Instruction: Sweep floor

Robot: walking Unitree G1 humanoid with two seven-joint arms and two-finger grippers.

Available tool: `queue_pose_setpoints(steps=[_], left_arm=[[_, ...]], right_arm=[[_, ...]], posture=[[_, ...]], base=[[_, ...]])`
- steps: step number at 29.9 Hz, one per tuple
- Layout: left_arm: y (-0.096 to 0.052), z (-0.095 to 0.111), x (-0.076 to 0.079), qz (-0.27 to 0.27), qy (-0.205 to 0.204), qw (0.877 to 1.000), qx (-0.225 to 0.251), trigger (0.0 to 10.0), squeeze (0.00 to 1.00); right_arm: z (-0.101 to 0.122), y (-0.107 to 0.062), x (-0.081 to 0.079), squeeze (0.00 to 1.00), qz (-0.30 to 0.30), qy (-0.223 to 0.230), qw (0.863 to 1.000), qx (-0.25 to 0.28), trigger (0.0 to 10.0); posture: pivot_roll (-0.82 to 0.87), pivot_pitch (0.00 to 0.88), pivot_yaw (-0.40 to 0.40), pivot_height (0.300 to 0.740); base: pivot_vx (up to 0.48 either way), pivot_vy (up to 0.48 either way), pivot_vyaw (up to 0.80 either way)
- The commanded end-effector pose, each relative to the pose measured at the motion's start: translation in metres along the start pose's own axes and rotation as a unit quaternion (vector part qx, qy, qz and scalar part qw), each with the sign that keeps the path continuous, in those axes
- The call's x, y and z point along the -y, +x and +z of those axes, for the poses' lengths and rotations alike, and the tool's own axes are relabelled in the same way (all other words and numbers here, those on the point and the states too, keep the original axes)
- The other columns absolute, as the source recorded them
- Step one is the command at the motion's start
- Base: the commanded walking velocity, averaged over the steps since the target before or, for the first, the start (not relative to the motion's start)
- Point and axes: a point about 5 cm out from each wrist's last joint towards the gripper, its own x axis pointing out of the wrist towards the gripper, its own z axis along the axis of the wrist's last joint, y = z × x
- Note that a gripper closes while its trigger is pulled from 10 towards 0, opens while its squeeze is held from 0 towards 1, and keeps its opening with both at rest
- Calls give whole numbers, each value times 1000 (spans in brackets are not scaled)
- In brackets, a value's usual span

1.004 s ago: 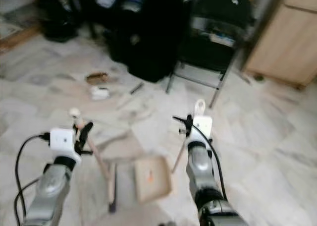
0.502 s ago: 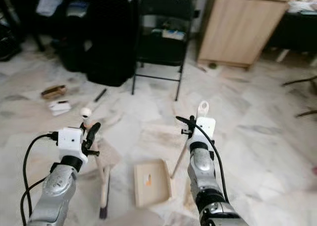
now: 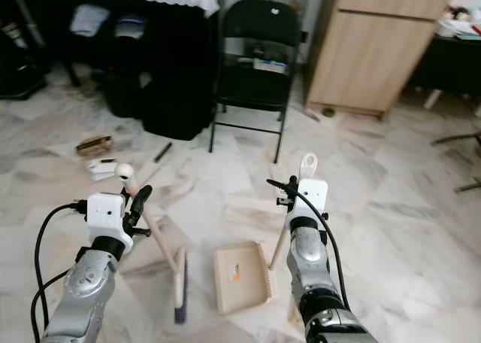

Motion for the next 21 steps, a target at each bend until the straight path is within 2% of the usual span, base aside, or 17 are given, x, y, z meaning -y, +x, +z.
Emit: queue_pose_setpoints(steps=[1, 3, 9, 21], left_arm=[[2, 9, 3, -5, -4, 1000, 25, 10000, 0], [3, 10, 3, -4, -3, 1000, 26, 10000, 0], [3, 10, 2, -4, -3, 1000, 26, 10000, 0], [3, 9, 3, -4, -5, 1000, 25, 10000, 0]], right_arm=[[9, 3, 4, 0, -5, 0, 1000, 23, 10000], [8, 3, 4, 0, -6, 5, 1000, 20, 10000], [8, 3, 3, 0, -5, 5, 1000, 19, 10000], [11, 3, 3, 0, 0, 3, 999, 32, 10000]], posture=[[134, 66, -38, 740], [135, 65, -38, 740], [133, 74, -38, 740], [127, 86, -38, 740]], base=[[0, 428, 0], [0, 428, 0], [0, 427, -638], [0, 422, 0]])
